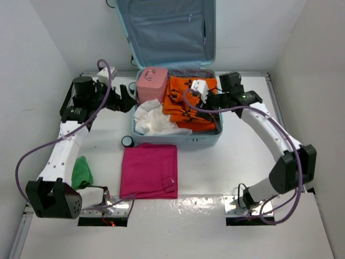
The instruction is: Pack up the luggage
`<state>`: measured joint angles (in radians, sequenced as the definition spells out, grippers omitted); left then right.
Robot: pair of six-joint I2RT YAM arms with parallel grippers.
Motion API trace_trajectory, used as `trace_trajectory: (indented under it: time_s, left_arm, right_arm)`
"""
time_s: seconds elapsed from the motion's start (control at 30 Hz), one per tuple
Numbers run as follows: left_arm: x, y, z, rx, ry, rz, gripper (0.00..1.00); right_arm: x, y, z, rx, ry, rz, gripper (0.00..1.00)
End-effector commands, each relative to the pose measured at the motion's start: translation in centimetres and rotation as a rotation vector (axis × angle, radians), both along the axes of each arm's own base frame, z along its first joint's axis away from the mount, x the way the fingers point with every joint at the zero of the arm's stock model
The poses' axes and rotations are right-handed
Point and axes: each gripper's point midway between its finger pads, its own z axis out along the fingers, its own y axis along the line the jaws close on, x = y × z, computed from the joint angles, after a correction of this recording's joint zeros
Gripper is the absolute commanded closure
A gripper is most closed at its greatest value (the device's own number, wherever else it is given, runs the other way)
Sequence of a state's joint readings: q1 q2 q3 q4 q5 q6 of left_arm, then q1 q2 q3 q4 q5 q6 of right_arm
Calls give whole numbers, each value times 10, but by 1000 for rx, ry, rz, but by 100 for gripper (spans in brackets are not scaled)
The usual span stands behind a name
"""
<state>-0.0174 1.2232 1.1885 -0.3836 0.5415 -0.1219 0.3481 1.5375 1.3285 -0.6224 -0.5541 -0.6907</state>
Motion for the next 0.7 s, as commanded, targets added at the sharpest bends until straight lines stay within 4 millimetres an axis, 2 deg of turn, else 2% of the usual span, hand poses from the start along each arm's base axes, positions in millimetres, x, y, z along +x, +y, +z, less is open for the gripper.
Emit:
trace_trajectory:
  time_s: [0.0,0.07,0.1,0.13,0.17,0.2,0.23,0.27,0.3,0.33,0.37,0.4,0.43,0.47,0.53,0.57,0.63,0.67]
  left_arm:
    - [-14,0,8,41,-88,-60,8]
    - [-21,6,-2,72,-88,-52,9]
    - [-21,16,-3,93,-95,-13,11]
    - [-27,22,1,100,-107,13,11]
    - [-30,33,-6,82,-81,57,11]
    - [-35,37,-10,76,-67,64,11]
    - [-38,42,-10,76,-59,81,11]
    - [-44,46,-18,75,-25,95,11]
    - [-46,73,-33,81,39,201,11]
    - [-46,73,-33,81,40,202,11]
    - [-46,82,-38,86,53,234,11]
    - [-48,87,-39,73,68,259,11]
    - [-48,100,-39,59,76,307,11]
    - [-48,104,-39,53,76,317,11]
    - [-45,117,-41,12,104,358,11]
    - [-43,118,-47,-6,126,349,11]
    - [-43,129,-44,-28,125,375,11]
    - [-43,131,-39,-35,114,373,11]
  right_arm:
    - [13,10,58,233,-5,-146,46]
    - [11,15,70,293,74,-183,46]
    - [6,19,77,325,126,-197,46]
    - [-12,25,70,325,216,-168,46]
    - [-20,28,64,320,249,-162,47]
    - [-34,36,54,301,287,-143,47]
    - [-62,41,25,238,334,-100,49]
    - [-80,52,14,208,346,-49,49]
    - [-119,57,-19,119,336,29,45]
    - [-119,57,-20,118,336,29,45]
    - [-146,68,-37,54,274,109,41]
    - [-153,73,-44,32,249,130,29]
    - [-168,89,-44,33,206,195,8]
    - [-178,95,-62,-29,162,228,0]
    - [-189,109,-72,-82,88,292,0]
    - [-197,118,-85,-116,87,329,0]
    - [-194,125,-92,-139,112,266,3]
    - [-189,125,-95,-142,196,161,4]
